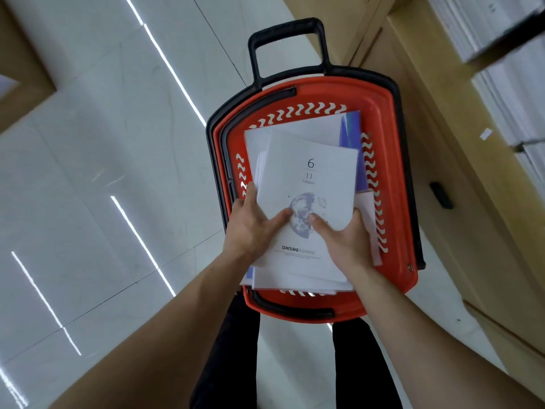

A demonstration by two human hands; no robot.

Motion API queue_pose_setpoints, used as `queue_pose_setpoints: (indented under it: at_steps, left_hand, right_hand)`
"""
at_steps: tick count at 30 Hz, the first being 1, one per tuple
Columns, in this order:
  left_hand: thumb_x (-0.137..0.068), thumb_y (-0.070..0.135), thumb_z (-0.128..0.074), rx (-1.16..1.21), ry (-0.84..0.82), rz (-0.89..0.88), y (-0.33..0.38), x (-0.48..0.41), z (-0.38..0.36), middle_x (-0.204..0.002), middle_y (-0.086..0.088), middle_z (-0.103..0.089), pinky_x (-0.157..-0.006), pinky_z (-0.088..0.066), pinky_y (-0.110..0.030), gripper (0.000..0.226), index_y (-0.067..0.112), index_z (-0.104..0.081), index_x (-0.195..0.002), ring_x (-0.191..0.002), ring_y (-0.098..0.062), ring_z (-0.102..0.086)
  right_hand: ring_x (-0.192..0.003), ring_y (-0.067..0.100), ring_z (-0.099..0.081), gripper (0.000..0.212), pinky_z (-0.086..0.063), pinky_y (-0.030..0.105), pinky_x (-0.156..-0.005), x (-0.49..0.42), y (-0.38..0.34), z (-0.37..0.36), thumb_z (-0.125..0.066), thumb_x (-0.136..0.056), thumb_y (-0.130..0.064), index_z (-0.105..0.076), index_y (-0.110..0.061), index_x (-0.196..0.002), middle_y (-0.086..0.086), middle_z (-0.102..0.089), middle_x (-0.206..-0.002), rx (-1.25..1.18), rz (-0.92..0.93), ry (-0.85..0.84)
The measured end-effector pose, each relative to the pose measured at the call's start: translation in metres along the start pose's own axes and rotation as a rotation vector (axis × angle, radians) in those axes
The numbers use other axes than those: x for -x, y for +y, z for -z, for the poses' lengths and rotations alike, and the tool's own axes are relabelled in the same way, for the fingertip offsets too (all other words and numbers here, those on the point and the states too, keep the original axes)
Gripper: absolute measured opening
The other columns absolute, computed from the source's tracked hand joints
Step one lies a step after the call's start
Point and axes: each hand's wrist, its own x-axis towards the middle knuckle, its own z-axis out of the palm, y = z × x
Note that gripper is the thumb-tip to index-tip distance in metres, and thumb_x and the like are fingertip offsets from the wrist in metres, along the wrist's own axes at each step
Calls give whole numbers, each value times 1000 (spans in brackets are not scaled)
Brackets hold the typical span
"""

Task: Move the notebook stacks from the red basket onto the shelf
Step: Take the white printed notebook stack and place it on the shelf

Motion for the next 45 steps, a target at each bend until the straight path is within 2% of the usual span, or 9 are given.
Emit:
queue_pose_setpoints:
  at_steps: [10, 14, 17, 23, 29, 32, 39, 42, 45]
  left_hand:
    - [-76, 65, -70, 83, 53, -165, 103, 78, 100, -112, -3, -56, -86, -47, -32, 72, 33, -43, -134, -100, -18, -53]
    - [-80, 59, -71, 75, 103, -283, 171, 122, 156, -99, 9, -54, -82, -43, -30, 66, 26, -46, -131, -102, -19, -51]
    - [-72, 71, -68, 59, 96, -334, 220, 152, 194, -104, -4, -59, -80, -49, -33, 71, 30, -46, -126, -98, -26, -60]
    - [-66, 77, -64, -4, 57, -496, 293, 206, 227, -102, -8, -65, -86, -52, -39, 75, 35, -47, -126, -100, -29, -62]
    - [-63, 80, -64, -72, -116, -629, 366, 258, 207, -115, -7, -65, -89, -49, -32, 87, 33, -48, -134, -105, -27, -63]
    - [-56, 87, -59, -133, -194, -662, 398, 272, 178, -121, -1, -65, -96, -50, -40, 98, 34, -45, -137, -107, -25, -62]
    - [-70, 76, -64, -248, -270, -644, 446, 291, 105, -121, -1, -63, -92, -52, -38, 85, 35, -42, -141, -106, -24, -61]
    - [-72, 66, -71, -219, -285, -651, 466, 279, 80, -125, -4, -65, -96, -52, -42, 77, 33, -49, -138, -110, -26, -62]
    - [-64, 69, -72, -217, -294, -667, 484, 258, 59, -124, -1, -68, -96, -53, -39, 82, 31, -54, -135, -110, -22, -65]
  right_hand:
    - [-97, 7, -63, 66, -45, 17, -75, 90, -122, 80, -82, -73, -56, -54, -19, -121, -12, -65, -111, 35, 235, 38]
    - [-100, 5, -65, 67, -47, 18, -77, 147, -191, 130, -81, -71, -61, -57, -20, -117, -15, -68, -111, 26, 340, 121]
    - [-96, 8, -60, 65, -43, 12, -67, 197, -237, 170, -80, -76, -56, -53, -16, -119, -10, -64, -110, 3, 370, 169]
    - [-104, 17, -65, 67, -47, 27, -78, 279, -270, 232, -77, -78, -58, -51, -15, -121, -3, -68, -117, -83, 339, 285]
    - [-97, 11, -60, 64, -45, 25, -78, 341, -256, 297, -78, -80, -54, -54, -11, -121, -4, -68, -113, -206, 274, 477]
    - [-103, 18, -64, 66, -47, 28, -79, 347, -236, 327, -78, -78, -57, -55, -12, -121, -6, -67, -110, -240, 218, 564]
    - [-101, 21, -71, 68, -54, 30, -79, 319, -187, 374, -80, -71, -59, -62, -12, -117, 1, -74, -111, -406, 88, 665]
    - [-102, 21, -70, 62, -51, 27, -79, 295, -181, 389, -82, -77, -46, -59, -8, -121, 3, -73, -115, -463, 70, 672]
    - [-104, 24, -70, 61, -54, 32, -83, 267, -181, 399, -81, -79, -44, -57, -8, -122, 5, -72, -117, -490, 59, 680]
